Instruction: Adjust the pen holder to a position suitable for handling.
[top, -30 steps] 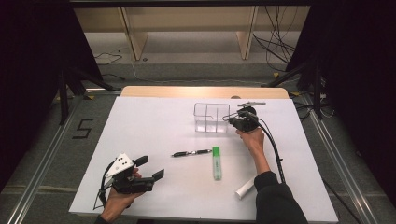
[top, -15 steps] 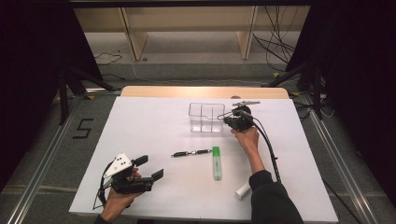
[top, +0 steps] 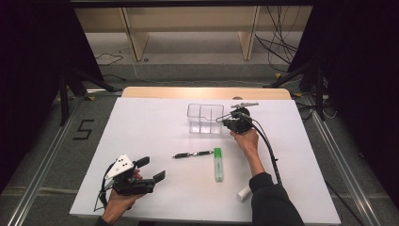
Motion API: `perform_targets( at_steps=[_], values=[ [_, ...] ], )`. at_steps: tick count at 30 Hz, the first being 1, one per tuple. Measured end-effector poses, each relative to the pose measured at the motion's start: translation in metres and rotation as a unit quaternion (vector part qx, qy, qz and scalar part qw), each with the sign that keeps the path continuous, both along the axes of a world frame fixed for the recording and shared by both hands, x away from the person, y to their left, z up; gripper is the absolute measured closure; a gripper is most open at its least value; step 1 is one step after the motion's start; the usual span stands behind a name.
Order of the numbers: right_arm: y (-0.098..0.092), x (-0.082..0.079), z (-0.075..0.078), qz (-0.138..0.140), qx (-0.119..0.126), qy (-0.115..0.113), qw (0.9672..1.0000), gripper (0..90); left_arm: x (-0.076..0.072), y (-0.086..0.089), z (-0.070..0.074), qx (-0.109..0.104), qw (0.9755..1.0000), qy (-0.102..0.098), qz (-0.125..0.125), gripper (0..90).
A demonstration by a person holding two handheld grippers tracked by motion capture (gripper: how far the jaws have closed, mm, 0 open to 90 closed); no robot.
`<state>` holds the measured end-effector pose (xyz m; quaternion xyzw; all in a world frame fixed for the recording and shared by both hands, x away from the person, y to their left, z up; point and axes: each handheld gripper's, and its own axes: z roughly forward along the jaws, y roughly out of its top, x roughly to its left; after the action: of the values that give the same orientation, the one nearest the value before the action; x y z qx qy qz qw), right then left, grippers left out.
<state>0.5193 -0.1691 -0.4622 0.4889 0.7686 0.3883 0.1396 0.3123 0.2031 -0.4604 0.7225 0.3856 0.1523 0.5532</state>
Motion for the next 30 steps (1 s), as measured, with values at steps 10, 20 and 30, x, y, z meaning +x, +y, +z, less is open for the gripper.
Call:
perform_targets(
  at_steps=[10,20,30],
  values=[
    [-0.019,-0.013,0.013,-0.010,0.010,-0.017,0.9998,74.9,0.001,0.000,-0.001,0.001,1.0000,0.005,0.003,14.0],
    [-0.044,-0.052,0.026,0.002,0.054,-0.039,0.9978,51.6,0.006,-0.002,-0.004,0.023,0.9995,0.023,0.001,14.1],
    [-0.041,-0.111,0.025,0.059,0.098,-0.058,0.9917,39.2,0.015,-0.015,-0.006,0.076,0.9955,0.050,-0.028,14.2]
  ],
)
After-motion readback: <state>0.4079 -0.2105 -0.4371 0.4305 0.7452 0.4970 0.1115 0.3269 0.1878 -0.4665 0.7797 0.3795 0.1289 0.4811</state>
